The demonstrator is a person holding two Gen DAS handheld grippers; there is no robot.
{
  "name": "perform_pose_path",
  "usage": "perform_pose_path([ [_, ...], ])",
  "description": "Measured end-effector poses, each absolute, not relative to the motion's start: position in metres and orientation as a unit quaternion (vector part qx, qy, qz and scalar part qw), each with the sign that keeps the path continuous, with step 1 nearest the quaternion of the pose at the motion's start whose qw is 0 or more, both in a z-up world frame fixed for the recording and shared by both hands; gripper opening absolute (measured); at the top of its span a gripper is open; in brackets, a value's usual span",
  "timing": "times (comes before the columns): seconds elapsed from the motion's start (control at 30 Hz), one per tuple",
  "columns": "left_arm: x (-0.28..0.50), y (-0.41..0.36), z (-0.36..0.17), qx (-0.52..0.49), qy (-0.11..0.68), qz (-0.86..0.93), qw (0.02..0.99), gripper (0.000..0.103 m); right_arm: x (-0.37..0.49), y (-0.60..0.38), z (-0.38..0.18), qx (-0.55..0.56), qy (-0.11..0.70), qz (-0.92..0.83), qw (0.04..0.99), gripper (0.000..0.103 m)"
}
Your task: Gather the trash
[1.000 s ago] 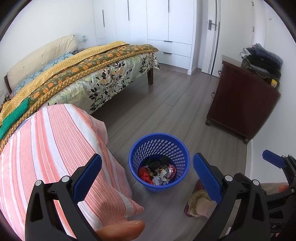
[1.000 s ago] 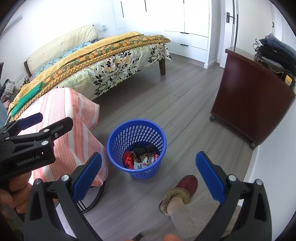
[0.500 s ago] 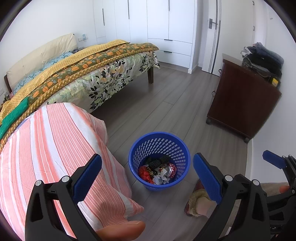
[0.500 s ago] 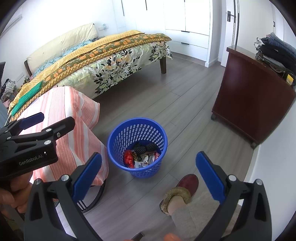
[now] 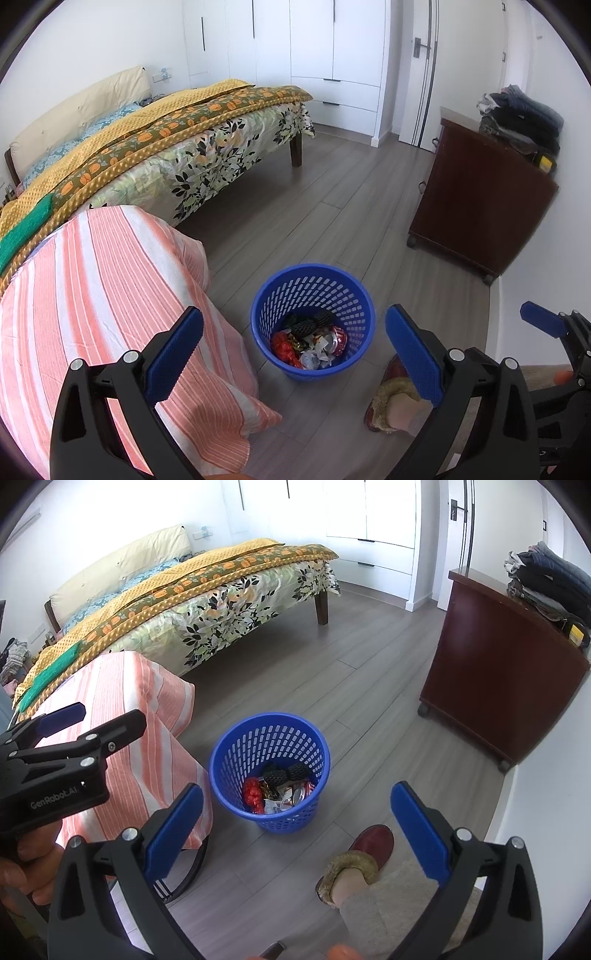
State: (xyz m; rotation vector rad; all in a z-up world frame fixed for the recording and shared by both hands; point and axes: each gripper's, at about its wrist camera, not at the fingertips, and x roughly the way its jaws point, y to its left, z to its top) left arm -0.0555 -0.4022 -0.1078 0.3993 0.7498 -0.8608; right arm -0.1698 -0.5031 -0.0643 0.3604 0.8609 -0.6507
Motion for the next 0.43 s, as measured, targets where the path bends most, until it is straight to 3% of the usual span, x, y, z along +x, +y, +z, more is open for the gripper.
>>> perform_pose_path([
  [0.43,-0.050,-0.403,-0.108,0.194,0.375,-0.407,0.810,0.098,-0.168,-0.508,-0.068,0.165,0.419,-0.319,0.834,0.098],
])
